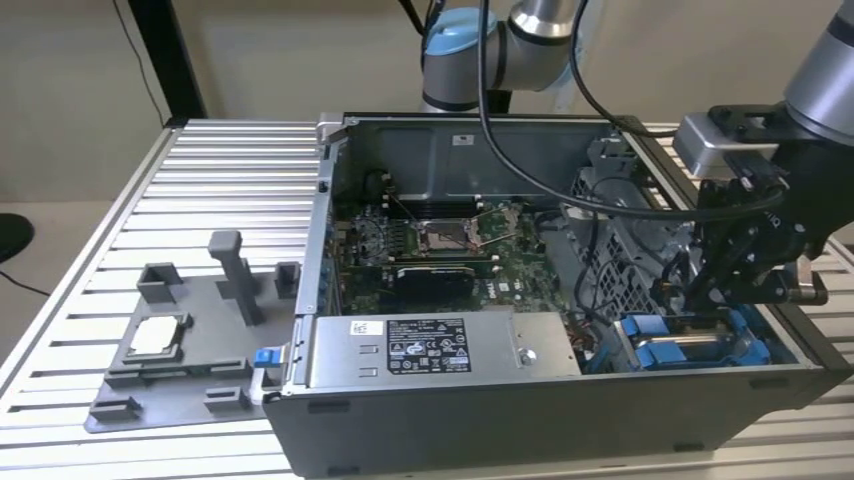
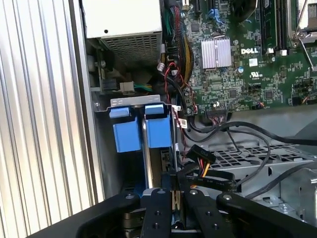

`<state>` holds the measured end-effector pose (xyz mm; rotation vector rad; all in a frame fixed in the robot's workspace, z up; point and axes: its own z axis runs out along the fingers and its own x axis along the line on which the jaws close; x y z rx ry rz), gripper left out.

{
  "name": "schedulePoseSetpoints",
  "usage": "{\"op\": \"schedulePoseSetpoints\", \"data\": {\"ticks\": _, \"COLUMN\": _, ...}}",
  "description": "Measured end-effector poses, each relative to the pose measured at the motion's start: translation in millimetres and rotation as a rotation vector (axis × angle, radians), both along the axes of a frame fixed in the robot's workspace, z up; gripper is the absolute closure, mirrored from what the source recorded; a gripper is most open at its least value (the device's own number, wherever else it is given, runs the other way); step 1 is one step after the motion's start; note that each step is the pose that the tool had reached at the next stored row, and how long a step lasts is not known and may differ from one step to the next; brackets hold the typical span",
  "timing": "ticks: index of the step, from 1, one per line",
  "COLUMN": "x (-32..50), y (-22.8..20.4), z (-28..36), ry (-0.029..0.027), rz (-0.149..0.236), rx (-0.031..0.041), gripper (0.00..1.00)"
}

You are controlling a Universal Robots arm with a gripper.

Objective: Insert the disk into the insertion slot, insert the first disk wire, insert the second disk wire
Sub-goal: 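Insert the second disk wire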

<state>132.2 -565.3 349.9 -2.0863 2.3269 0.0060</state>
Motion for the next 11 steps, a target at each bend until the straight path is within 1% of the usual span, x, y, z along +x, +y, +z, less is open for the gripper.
{"op": "schedulePoseSetpoints", "data": {"ticks": 7, "x": 0.0, "y": -0.5, "z": -2.0, "ry": -0.0001, "rz": 0.000, "rx": 0.0045, "gripper": 1.00}}
{"op": "schedulePoseSetpoints", "data": {"ticks": 11, "x": 0.0, "y": -1.9, "z": -2.8, "ry": -0.0001, "rz": 0.001, "rx": 0.0082, "gripper": 1.00}}
